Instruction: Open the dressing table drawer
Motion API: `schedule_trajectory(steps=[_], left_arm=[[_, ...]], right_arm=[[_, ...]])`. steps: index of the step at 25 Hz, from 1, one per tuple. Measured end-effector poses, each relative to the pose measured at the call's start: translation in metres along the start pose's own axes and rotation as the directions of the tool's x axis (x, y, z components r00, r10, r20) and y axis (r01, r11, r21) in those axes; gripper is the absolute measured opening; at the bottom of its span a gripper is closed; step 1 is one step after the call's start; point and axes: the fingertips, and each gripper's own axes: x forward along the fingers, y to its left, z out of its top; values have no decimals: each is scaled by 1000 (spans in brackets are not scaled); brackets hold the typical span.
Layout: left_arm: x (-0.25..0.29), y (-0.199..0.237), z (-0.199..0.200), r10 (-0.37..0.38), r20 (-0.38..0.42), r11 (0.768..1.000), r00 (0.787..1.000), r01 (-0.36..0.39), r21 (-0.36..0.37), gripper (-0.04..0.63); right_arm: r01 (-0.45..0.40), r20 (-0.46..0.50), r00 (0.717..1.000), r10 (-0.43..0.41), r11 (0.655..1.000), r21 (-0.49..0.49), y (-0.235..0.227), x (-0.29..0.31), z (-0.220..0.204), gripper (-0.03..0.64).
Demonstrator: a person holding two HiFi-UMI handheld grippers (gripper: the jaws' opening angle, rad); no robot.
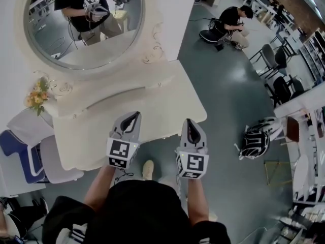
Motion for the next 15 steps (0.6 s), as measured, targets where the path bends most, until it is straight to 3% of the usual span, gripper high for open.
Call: schedule_trajectory(steps=[5,15], left_arm=[[21,13,-7,31,-19,999,999,-32,-11,3],[64,42,-20,171,-70,981,983,-176,-76,3]], right_arm=[[-38,-18,999,38,999,16,-2,33,-7,-2],[-187,-46,981,188,982,20,-10,116,-25,-2]])
